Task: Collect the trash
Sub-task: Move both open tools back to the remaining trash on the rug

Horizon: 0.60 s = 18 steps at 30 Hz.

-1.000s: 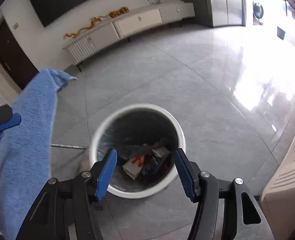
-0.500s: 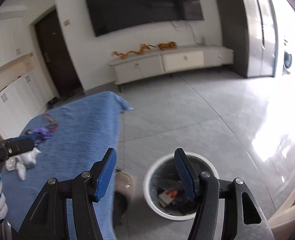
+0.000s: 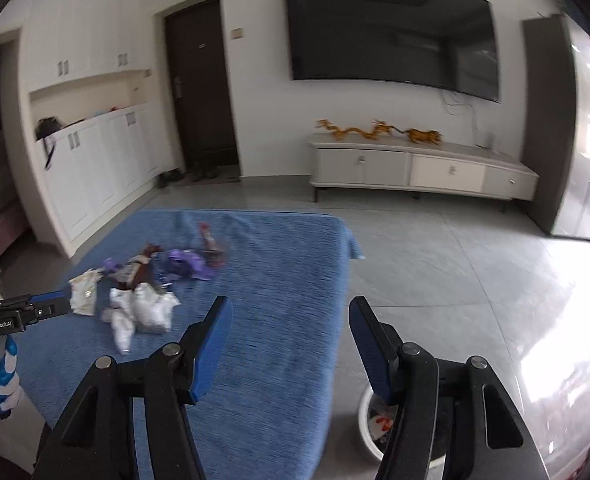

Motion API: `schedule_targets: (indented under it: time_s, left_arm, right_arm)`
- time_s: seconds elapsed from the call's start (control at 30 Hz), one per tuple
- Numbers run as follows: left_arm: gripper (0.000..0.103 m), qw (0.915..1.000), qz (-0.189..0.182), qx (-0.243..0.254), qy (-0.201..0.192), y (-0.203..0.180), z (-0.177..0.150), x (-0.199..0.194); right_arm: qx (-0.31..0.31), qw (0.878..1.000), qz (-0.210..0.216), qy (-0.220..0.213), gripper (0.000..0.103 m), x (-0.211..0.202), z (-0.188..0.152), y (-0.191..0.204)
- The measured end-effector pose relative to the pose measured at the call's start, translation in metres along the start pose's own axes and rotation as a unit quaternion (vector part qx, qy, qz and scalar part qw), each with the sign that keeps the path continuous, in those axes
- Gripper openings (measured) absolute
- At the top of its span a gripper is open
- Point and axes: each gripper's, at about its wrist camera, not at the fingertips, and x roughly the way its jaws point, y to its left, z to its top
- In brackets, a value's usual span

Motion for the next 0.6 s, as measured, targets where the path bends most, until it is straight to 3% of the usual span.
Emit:
schedule_targets:
  time_s: [0.13, 0.27, 0.47, 0.6]
  left_arm:
    - [0.059, 0.9989, 0.019, -0.042, 0.002, 0.046, -0.016, -0.013]
    - [0.059, 0.9980, 0.014, -0.059, 0.017, 0.050, -0.029, -0.008]
    - [0.059, 0.9979, -0.022, -0.031, 0.052, 0.016, -0.028, 0.022]
    - [0.059, 0.9965, -0.031, -0.014, 0.076, -0.008, -0.022, 0.053]
  right_arm:
    - [-0.022, 0.999, 0.029, 0.014, 0.058, 0.020, 0.006, 0.032]
    - [-0.043, 0.997, 0.059, 0.033, 0.058, 0.046, 0.009, 0.064]
    - [-0.069, 0.990, 0.103, 0.068, 0.058, 0.087, 0.005, 0.099]
    - [-0.068, 0.987, 0.116, 0.086, 0.058, 0.105, -0.003, 0.102]
